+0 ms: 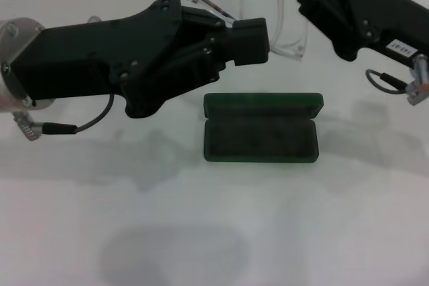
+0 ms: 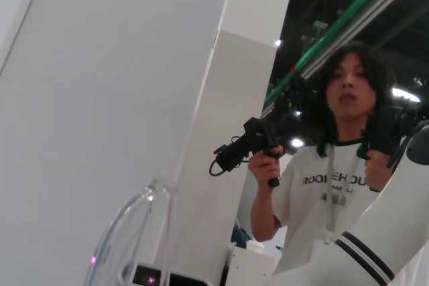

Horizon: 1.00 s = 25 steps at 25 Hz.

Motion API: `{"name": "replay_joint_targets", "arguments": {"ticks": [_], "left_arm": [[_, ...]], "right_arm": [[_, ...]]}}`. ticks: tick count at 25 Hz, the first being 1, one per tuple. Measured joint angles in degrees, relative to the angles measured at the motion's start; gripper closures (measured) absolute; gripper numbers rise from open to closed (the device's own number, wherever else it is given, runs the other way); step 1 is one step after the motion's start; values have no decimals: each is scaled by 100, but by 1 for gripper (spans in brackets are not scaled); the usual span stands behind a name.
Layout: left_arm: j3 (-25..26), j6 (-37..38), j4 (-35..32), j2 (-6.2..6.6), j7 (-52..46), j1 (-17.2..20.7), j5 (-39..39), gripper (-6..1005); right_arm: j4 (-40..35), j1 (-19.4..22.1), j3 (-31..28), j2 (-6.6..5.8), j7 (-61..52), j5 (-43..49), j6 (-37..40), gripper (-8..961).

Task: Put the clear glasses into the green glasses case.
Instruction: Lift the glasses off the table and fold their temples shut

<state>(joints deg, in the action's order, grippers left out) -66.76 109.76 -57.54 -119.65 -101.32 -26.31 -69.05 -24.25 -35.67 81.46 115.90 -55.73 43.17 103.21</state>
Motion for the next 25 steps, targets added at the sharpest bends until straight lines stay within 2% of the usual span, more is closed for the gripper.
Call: {"name": "replay_joint_targets", "arguments": {"ticks": [7,25], "left_arm": [[14,0,75,11,20,3,33,951],[85,0,76,11,25,12,90,952]], "right_arm": [[38,52,-253,2,10,-37,259,886],[49,118,-4,-1,-3,304,217,886]]}}
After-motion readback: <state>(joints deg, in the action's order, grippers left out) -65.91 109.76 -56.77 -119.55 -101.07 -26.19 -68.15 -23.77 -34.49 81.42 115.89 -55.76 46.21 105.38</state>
